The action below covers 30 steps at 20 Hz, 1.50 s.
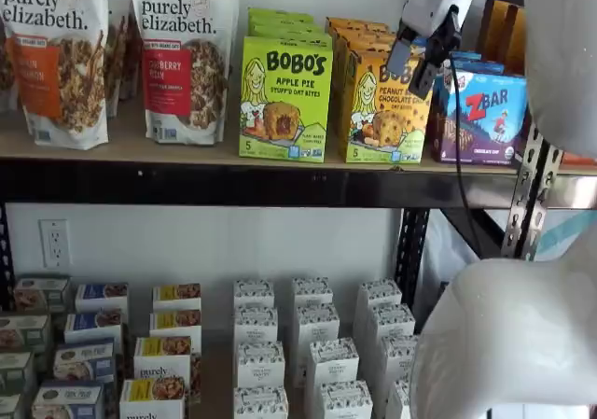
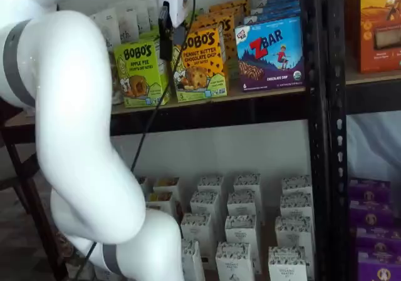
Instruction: Pick up the orange box on the top shelf, the fifth box from the left
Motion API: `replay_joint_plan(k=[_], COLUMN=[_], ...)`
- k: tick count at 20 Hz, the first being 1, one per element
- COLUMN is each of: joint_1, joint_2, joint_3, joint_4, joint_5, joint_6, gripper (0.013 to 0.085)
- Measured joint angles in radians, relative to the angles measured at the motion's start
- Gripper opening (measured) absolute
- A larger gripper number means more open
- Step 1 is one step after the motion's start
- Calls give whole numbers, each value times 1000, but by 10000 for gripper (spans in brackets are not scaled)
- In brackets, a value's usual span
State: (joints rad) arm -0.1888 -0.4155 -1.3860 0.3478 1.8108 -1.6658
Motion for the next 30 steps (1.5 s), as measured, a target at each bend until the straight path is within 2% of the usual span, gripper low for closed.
replay_joint_plan(k=[3,12,21,30], joint_1=[7,20,20,-20], joint_2=[18,33,29,43], joint_3=[-30,-64,-61,-85], joint_4=[2,5,-17,-10], joint_5=[30,50,23,19], joint_6=[11,30,24,-9], gripper=[850,850,850,850])
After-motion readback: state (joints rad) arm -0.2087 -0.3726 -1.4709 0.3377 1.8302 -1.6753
